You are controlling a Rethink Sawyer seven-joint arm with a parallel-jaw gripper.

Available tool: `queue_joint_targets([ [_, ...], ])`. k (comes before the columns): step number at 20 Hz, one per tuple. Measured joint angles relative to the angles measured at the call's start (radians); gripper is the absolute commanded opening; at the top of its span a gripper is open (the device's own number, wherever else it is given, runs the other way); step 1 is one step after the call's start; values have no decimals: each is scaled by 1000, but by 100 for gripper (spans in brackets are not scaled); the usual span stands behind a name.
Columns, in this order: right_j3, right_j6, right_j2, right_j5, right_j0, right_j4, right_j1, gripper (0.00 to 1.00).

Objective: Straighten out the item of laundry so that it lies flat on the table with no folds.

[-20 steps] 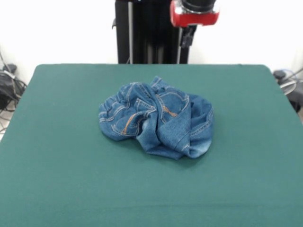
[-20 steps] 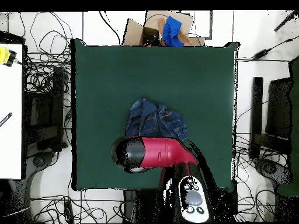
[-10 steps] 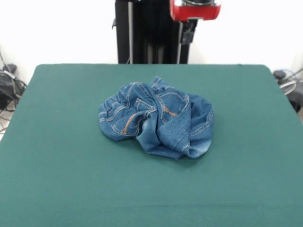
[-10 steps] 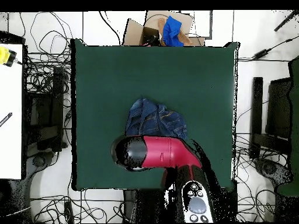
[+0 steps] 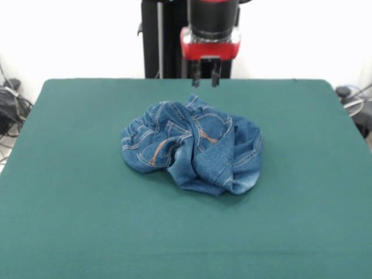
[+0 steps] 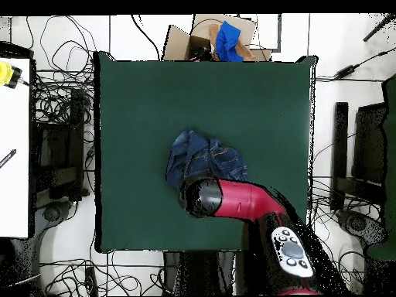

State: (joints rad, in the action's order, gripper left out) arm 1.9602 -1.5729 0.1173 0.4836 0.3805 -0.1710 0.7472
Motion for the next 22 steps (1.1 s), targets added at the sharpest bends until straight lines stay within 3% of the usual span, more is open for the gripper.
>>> queue_joint_targets([
  [7, 1, 0, 20, -41, 44, 0, -53, 100],
  [22, -20, 0, 32, -19, 55, -14, -58, 100],
])
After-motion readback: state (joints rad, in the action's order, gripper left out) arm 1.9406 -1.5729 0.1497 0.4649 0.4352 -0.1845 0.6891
